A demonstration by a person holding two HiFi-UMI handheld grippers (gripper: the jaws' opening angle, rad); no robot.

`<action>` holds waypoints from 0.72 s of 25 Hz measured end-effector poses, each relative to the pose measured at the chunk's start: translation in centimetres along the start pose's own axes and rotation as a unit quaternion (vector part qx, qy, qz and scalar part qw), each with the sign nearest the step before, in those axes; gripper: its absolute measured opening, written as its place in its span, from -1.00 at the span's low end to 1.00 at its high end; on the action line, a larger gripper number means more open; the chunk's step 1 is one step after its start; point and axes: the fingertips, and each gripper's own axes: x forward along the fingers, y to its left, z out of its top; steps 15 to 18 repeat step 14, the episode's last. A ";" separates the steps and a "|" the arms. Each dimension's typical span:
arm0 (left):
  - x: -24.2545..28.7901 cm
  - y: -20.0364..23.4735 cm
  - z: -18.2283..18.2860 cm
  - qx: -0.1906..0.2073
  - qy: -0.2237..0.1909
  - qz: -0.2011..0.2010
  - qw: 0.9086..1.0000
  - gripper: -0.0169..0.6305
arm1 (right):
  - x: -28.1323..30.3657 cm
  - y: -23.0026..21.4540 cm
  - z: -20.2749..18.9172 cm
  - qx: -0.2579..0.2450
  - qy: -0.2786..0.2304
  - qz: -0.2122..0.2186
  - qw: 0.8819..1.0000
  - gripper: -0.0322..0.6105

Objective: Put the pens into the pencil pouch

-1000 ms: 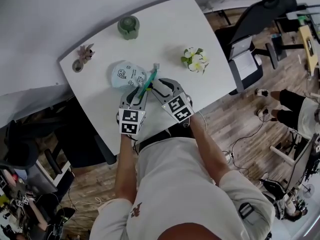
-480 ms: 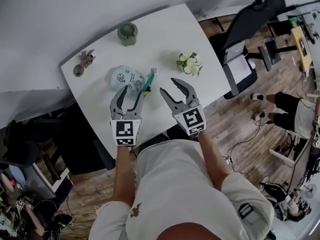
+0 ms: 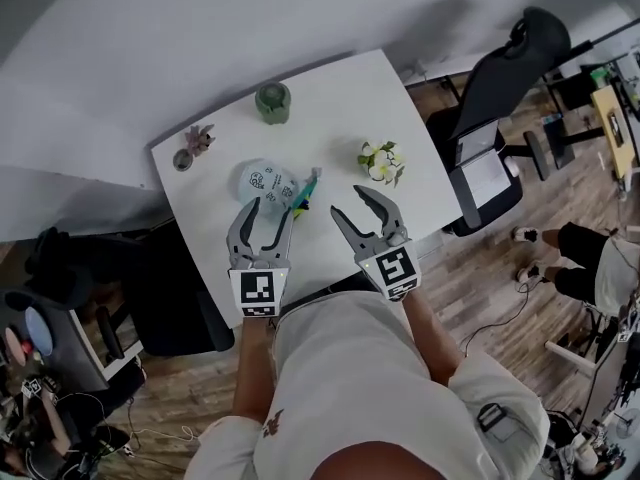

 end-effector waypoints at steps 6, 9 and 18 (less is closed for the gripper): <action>-0.5 -0.4 1.5 0.012 -0.004 0.032 0.999 -0.23 | -0.6 -0.7 2.0 -0.009 -0.026 0.027 0.999 -0.26; -0.4 -0.5 2.1 0.011 -0.011 0.045 0.999 -0.23 | -0.4 -1.0 2.5 -0.006 -0.039 0.040 0.998 -0.26; 0.0 -0.7 2.5 0.012 -0.016 0.052 0.998 -0.23 | 0.3 -1.1 2.7 -0.013 -0.045 0.053 0.997 -0.26</action>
